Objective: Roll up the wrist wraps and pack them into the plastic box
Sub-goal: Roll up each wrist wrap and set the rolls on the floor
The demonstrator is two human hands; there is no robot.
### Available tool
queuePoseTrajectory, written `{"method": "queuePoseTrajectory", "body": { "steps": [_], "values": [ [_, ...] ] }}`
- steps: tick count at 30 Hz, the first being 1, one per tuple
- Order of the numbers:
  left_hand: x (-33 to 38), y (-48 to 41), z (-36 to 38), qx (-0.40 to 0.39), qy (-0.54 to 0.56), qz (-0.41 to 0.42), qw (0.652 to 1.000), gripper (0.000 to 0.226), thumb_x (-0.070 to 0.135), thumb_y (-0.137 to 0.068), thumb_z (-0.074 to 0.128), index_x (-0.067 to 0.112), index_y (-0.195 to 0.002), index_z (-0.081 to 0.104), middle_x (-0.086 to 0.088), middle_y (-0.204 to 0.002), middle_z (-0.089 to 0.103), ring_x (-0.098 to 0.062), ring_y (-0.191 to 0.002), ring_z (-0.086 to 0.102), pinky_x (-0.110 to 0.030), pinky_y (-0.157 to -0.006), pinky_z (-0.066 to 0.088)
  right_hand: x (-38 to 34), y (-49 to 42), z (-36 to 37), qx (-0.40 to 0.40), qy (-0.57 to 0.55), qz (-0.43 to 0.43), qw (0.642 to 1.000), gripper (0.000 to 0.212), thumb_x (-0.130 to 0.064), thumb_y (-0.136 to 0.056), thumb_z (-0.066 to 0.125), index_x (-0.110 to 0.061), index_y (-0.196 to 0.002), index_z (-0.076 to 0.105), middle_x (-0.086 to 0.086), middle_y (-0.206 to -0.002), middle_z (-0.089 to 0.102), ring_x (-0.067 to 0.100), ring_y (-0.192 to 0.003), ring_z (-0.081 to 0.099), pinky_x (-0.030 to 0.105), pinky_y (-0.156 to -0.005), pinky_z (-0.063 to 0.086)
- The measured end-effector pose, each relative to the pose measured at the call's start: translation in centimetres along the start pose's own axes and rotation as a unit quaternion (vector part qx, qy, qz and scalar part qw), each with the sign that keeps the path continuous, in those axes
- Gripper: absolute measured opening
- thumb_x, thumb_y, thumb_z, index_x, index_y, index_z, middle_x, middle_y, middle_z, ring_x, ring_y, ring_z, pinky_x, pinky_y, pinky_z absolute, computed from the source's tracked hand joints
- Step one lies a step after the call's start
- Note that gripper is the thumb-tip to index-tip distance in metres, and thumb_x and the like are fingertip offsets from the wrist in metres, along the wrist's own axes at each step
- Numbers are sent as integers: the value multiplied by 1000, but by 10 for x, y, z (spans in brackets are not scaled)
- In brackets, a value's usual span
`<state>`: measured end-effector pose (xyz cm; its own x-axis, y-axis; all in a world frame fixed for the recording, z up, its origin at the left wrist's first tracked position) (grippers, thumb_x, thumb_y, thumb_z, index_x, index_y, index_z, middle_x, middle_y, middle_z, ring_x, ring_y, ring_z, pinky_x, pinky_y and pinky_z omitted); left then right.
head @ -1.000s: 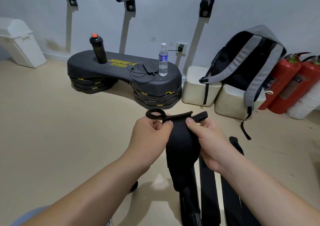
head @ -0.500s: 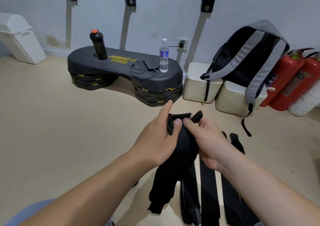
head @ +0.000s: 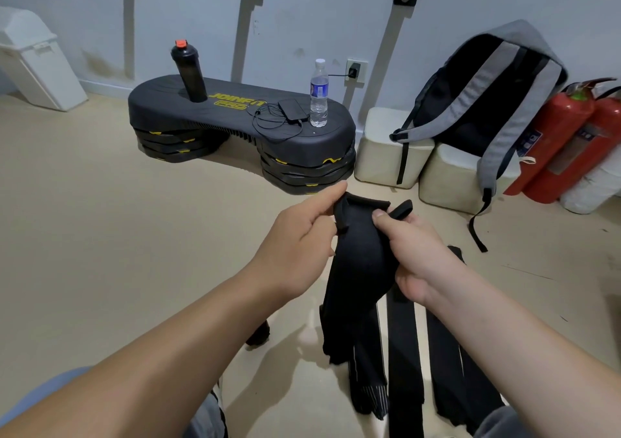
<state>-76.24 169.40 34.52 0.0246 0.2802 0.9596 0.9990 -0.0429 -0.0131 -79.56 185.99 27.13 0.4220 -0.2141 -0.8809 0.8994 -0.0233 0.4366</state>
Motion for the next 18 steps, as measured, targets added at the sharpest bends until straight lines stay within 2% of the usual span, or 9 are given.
{"method": "queuePoseTrajectory", "body": {
  "steps": [1,3,5,9,12,15,17,18],
  "values": [
    [-1,0,-1,7,-1,3,1000,55,1,-105,39,29,-149,58,13,-116,71,0,-89,67,-14,-71,53,-1,-1,-1,1,3,-3,1000,12,-18,-106,61,-12,-111,71,13,-101,81,29,-91,79,38,-72,63],
    [-2,-2,-3,17,-10,15,1000,47,6,-108,39,26,-142,63,8,-118,73,-8,-100,71,-21,-72,56,-2,-1,-1,-2,16,-11,1000,15,-20,-106,60,-12,-114,71,13,-104,81,30,-93,79,38,-72,62],
    [-1,-3,-7,35,-17,40,998,34,13,-110,46,28,-130,69,0,-109,75,-14,-96,72,-24,-70,58,-3,-2,0,-7,25,-17,1000,16,-21,-106,61,-13,-116,71,12,-105,81,29,-94,79,37,-70,61],
    [-2,-6,-14,57,-13,51,997,22,14,-102,67,36,-102,68,1,-101,76,-18,-83,74,-23,-64,58,-3,0,5,-33,29,-18,999,18,-21,-106,61,-14,-119,71,11,-107,81,28,-98,79,41,-77,62],
    [-2,-7,-18,67,12,39,997,15,15,-99,73,28,-105,67,-3,-92,76,-15,-73,72,-24,-62,59,-5,3,10,-48,28,-26,998,18,-20,-107,60,-13,-119,71,10,-107,81,27,-99,78,40,-79,62],
    [-8,-8,-13,56,21,13,998,15,26,-99,73,26,-112,64,-7,-87,76,-10,-74,70,-33,-70,63,-8,3,12,-55,18,-34,998,21,-18,-108,57,-12,-122,71,11,-110,80,29,-103,78,43,-84,62],
    [-14,-9,-2,13,3,-4,1000,13,36,-97,74,29,-108,69,-14,-92,75,-12,-77,68,-44,-77,61,-9,1,10,-51,4,-34,998,22,-19,-108,57,-9,-124,70,14,-112,80,31,-102,78,43,-81,63],
    [-18,-9,6,-27,2,-9,1000,16,37,-96,74,27,-108,72,-16,-95,74,-12,-81,68,-43,-79,60,-9,0,10,-50,-6,-32,998,23,-19,-108,56,-8,-124,69,15,-113,79,32,-102,78,42,-79,64]
  ]
}}
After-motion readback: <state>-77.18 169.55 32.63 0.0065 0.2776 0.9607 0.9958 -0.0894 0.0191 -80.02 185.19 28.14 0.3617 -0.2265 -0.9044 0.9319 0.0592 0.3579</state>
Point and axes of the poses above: each hand's wrist, its own y-axis away from the middle knuckle, its own z-axis out of the palm, x = y × z, the point moved 10 cm from there along -y, towards the middle knuckle
